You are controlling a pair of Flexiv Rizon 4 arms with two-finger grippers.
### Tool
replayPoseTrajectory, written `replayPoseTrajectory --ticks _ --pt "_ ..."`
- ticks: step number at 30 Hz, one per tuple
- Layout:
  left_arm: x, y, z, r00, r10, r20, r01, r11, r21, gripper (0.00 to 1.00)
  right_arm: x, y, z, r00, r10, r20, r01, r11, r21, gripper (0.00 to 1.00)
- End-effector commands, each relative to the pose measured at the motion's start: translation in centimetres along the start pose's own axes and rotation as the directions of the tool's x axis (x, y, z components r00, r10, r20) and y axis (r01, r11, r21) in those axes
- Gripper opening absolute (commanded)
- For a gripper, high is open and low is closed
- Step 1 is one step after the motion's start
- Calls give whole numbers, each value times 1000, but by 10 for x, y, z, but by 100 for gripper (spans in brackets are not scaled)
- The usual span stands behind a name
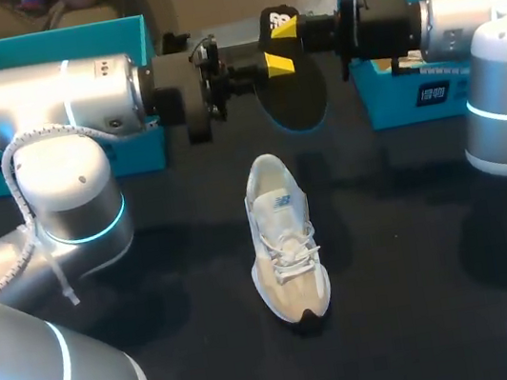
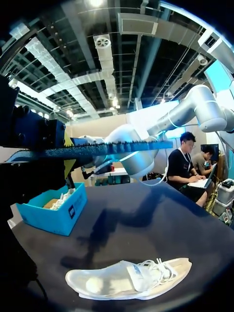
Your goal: Take the shoe out of the shoebox, open the shoe tongue, remove and reinsert the insole, then place the shoe into the shoebox
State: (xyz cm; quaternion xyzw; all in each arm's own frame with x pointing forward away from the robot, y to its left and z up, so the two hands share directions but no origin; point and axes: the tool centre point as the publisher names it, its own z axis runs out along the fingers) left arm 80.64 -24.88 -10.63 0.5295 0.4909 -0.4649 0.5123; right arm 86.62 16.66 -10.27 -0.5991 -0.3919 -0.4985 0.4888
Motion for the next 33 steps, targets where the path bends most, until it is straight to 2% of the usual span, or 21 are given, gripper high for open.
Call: replayPoseTrajectory --ticks 1,2,3,4,8,11,15,20,23,33 --pt "2 3 1 1000 -8 8 8 1000 3 0 -2 -7 2 1000 -8 -13 8 1000 -7 0" --pt "1 2 1 1000 -9 9 9 1000 5 0 -2 -8 1 1000 -24 -10 24 1000 -13 3" --pt "1 2 -1 1000 -12 14 12 1000 7 0 -2 -8 0 999 -38 -10 38 999 -16 56" --pt "0 1 -3 1000 -23 20 22 1000 11 0 -2 -8 -1 998 -52 -23 52 998 -25 100" --pt "-5 -3 -12 999 -29 31 29 999 16 0 -8 -14 -11 993 -112 39 112 994 -16 100" --pt "-9 -6 -20 998 -35 43 34 999 15 0 -13 -20 -20 987 -154 49 155 988 -11 100" --pt "-15 -9 -27 998 -34 52 33 999 18 0 -16 -27 -30 970 -242 21 242 970 -28 100" --pt "-19 -12 -36 998 -26 53 25 999 21 0 -20 -38 -45 953 -302 -19 301 953 -13 100" --pt "-20 -14 -41 998 -25 52 24 999 26 0 -22 -46 -54 937 -348 -19 348 937 40 100" --pt "-16 -23 -49 1000 -16 12 15 999 35 0 -27 -61 -95 928 -372 14 370 926 77 100"
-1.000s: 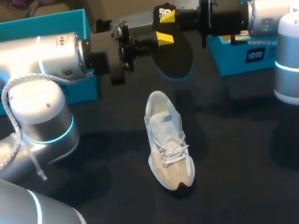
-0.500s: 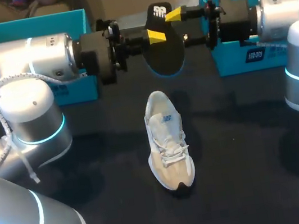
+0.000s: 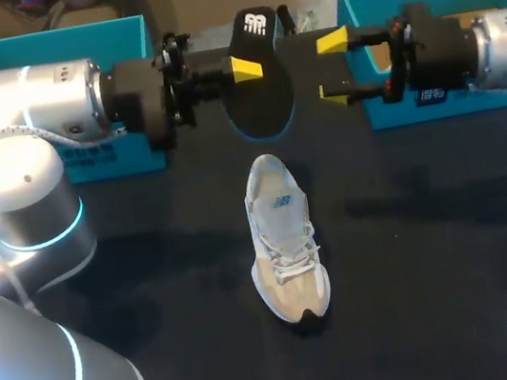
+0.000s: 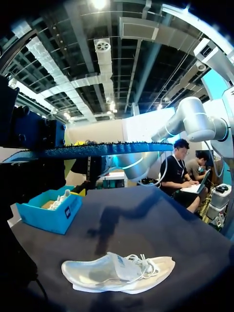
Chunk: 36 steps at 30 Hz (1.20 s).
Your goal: Take the shoe out of the shoebox, open the shoe tongue, remove and reinsert the insole, then place the shoe into the shoebox
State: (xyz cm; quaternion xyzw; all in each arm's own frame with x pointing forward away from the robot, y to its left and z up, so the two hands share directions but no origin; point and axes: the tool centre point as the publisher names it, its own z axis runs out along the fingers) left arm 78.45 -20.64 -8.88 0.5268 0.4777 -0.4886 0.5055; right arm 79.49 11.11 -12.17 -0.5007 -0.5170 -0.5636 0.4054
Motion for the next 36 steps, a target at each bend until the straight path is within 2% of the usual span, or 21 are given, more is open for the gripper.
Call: replayPoseTrajectory --ticks 1,6,10,17,19,22,25,30,33,36 --pt "1 -4 -6 1000 4 -23 -4 1000 -6 0 8 -8 -29 1000 -7 18 6 1000 14 100" --pt "1 -4 -6 1000 4 -23 -4 1000 -6 0 10 -6 -42 999 -28 20 28 999 18 100" --pt "1 -4 -6 1000 4 -23 -4 1000 -6 0 11 -5 -43 999 -45 -3 45 998 52 100" --pt "1 -4 -6 1000 4 -23 -4 1000 -6 0 11 -5 -43 999 -45 -3 45 998 52 100" --pt "-6 -9 0 986 -168 8 168 986 -2 0 11 -5 -43 999 -45 -3 45 998 52 100" --pt "-12 -17 4 940 -340 14 340 940 10 0 11 -5 -43 999 -45 -3 45 998 52 100" --pt "-19 -23 7 876 -482 25 482 876 -2 0 11 -5 -43 999 -45 -3 45 998 52 100" --pt "-25 -20 7 709 -704 39 705 706 -69 0 11 -5 -43 999 -45 -3 45 998 52 100" --pt "-26 -20 5 583 -813 18 811 579 -83 0 11 -5 -43 999 -45 -3 45 998 52 100" --pt "-29 -23 4 426 -905 -15 901 425 -81 0 11 -5 -43 999 -45 -3 45 998 52 100"
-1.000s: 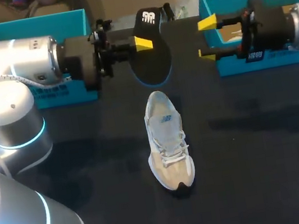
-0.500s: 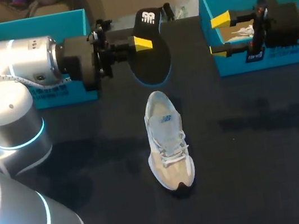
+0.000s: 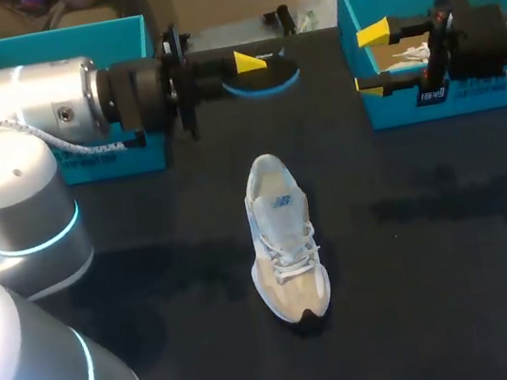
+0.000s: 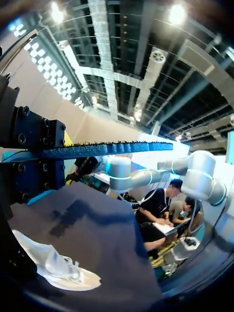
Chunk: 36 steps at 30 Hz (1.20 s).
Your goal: Take the shoe out of the shoebox, open the shoe tongue, remove and reinsert the insole, then place the shoe into the shoebox
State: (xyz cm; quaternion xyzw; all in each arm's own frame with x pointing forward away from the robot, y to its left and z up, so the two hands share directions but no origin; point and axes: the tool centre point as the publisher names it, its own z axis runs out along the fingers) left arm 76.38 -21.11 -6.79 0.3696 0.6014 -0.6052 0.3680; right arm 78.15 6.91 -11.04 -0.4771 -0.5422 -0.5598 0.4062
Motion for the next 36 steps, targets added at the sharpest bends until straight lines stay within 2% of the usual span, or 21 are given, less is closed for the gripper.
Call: replayPoseTrajectory --ticks 1,6,9,13,18,21,36 --pt "-4 -9 -1 787 -615 -51 611 788 -83 0 0 0 0 1000 1 1 -1 1000 0 100" --pt "-9 -12 -2 642 -762 -90 754 648 -105 0 0 0 0 1000 1 1 -1 1000 0 100" --pt "-12 -15 -3 537 -830 -149 826 553 -110 0 0 0 0 1000 1 1 -1 1000 0 100" --pt "-9 -17 -5 432 -869 -241 868 473 -149 0 0 0 0 1000 1 1 -1 1000 0 100" --pt "-4 -17 -7 306 -911 -278 911 364 -191 0 0 0 0 1000 1 1 -1 1000 0 100" --pt "1 -18 -9 234 -926 -296 938 295 -183 0 0 0 0 1000 1 1 -1 1000 0 100" --pt "1 -18 -9 234 -926 -296 938 295 -183 0 0 0 0 1000 1 1 -1 1000 0 100"
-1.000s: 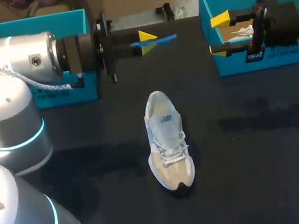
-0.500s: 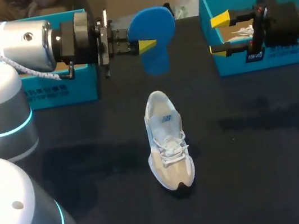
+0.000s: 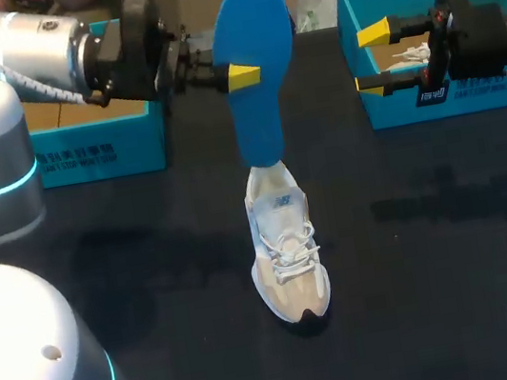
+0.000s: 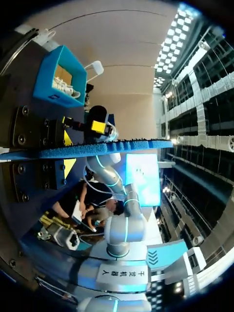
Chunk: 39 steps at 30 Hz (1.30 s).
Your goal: Take the shoe out of the shoebox, open the shoe tongue, remove and reinsert the insole, then place the shoe into the shoebox
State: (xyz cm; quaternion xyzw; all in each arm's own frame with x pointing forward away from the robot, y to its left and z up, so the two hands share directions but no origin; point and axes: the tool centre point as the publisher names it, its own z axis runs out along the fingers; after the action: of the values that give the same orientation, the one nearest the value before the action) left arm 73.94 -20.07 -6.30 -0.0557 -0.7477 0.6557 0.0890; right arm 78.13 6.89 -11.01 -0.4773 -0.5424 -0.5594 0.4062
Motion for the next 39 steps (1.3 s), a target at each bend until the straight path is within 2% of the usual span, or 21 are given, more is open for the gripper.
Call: replayPoseTrajectory --ticks 1,2,5,6,7,9,14,16,22,24,28,30,31,35,39 --pt "-8 -2 0 982 -140 -127 138 990 -21 0 0 0 1 1000 0 1 0 1000 -1 100" --pt "-8 -1 0 975 -174 -139 177 984 10 0 0 0 1 1000 0 1 0 1000 -1 100" --pt "-13 1 1 943 -323 -84 328 943 61 0 0 0 1 1000 0 1 0 1000 -1 100" --pt "-15 4 1 930 -361 -64 364 931 40 0 0 0 1 1000 0 1 0 1000 -1 100" --pt "-16 6 1 915 -397 -64 402 912 81 0 0 0 1 1000 0 1 0 1000 -1 100" --pt "-20 11 3 887 -460 -28 461 886 48 0 0 0 1 1000 0 1 0 1000 -1 100" --pt "-26 24 5 819 -574 -5 573 817 66 0 0 0 1 1000 0 1 0 1000 -1 100" --pt "-30 30 6 799 -601 6 598 795 106 0 0 0 1 1000 0 1 0 1000 -1 100" --pt "-36 45 10 709 -704 -38 701 698 146 0 0 0 1 1000 0 1 0 1000 -1 100" --pt "-36 48 12 701 -712 -40 709 691 141 0 0 0 1 1000 0 1 0 1000 -1 100" --pt "-38 56 14 602 -792 -99 795 582 172 0 0 0 1 1000 0 1 0 1000 -1 100" --pt "-38 61 15 575 -813 -93 814 557 163 0 0 0 1 1000 0 1 0 1000 -1 100" --pt "-38 63 15 537 -836 -113 840 517 167 0 0 0 1 1000 0 1 0 1000 -1 100" --pt "-38 70 15 494 -860 -123 865 474 164 0 1 -4 0 999 -34 13 34 999 -28 100" --pt "-39 76 15 401 -898 -179 912 373 172 0 4 -6 0 996 -67 57 69 997 -27 100"
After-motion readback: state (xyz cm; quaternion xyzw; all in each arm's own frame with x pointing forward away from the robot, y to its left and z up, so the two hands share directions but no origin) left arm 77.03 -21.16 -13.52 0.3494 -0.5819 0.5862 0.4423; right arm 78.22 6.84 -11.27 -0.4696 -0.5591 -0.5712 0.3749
